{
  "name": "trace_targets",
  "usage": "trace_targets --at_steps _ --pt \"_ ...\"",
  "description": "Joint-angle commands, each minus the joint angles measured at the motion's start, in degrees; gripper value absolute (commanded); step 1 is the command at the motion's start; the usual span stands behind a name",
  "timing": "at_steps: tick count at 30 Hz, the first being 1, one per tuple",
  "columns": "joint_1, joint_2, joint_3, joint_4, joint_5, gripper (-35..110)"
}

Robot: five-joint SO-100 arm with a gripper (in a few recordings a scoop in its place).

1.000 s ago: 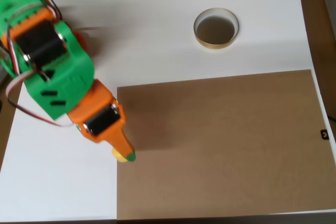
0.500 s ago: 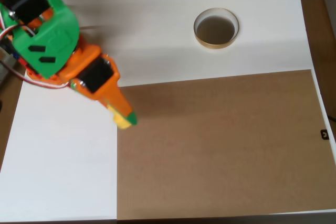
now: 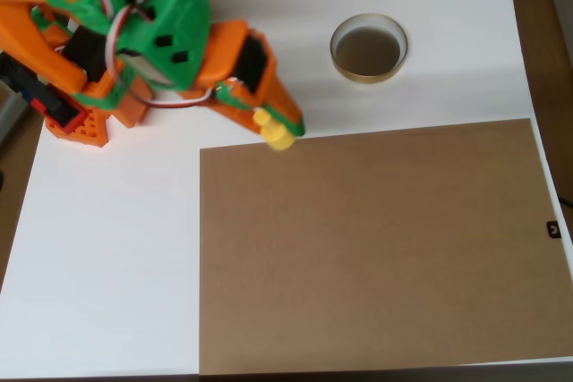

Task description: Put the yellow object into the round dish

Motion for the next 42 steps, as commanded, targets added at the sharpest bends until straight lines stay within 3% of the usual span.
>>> trace_targets --at_steps 1,20,42 --pt "-5.19 -4.83 -7.56 1.49 0.09 0" --pt "-24.17 -34.63 -26.28 4.39 -0.53 0" --pt "-34.45 -57.83 -51.77 13.27 -1.67 0"
